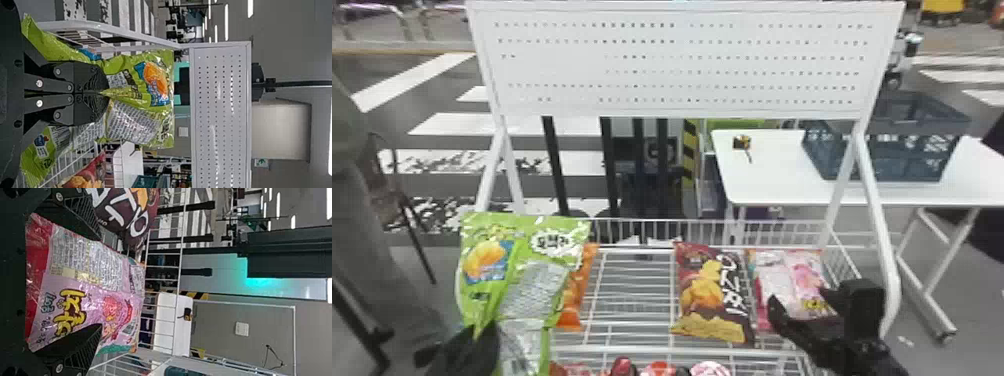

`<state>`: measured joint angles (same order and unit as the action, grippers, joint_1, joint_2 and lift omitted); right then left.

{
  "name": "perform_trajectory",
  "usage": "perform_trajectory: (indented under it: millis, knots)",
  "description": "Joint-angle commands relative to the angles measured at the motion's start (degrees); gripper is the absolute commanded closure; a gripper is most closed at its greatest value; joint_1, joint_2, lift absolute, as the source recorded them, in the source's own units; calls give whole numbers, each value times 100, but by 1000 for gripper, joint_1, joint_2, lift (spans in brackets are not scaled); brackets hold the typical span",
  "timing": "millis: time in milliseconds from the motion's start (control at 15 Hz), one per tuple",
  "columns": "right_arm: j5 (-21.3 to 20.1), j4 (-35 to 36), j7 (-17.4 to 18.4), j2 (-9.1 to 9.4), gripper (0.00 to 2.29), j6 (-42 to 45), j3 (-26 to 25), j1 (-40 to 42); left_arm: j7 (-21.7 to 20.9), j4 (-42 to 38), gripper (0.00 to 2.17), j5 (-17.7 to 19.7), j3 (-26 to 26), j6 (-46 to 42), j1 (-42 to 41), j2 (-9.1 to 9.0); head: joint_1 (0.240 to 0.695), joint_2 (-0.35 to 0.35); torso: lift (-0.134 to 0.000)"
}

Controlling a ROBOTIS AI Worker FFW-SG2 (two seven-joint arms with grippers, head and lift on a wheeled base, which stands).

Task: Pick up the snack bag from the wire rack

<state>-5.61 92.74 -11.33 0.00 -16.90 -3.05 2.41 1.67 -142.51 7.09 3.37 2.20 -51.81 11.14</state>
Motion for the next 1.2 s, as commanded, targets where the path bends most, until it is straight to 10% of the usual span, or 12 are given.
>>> perform_trajectory:
  millis: [0, 133, 267, 1133]
  knots:
    - [-107, -178, 8, 5, 161, -433, -56, -206, 0, -5, 1821, 3, -3, 5, 4, 11, 499, 0, 0]
    - [-46, -107, -71, 5, 812, -767, -56, -206, 0, -5, 1821, 3, 6, 5, -4, 11, 499, 0, 0]
    - [7, -28, -71, 5, 2199, -1066, -38, -197, 0, -5, 1821, 3, -3, 5, -4, 11, 499, 0, 0]
    - [481, 2204, 123, 5, 2250, -943, 243, 1042, 18, -40, 1821, 3, -3, -13, -22, 2, 499, 0, 0]
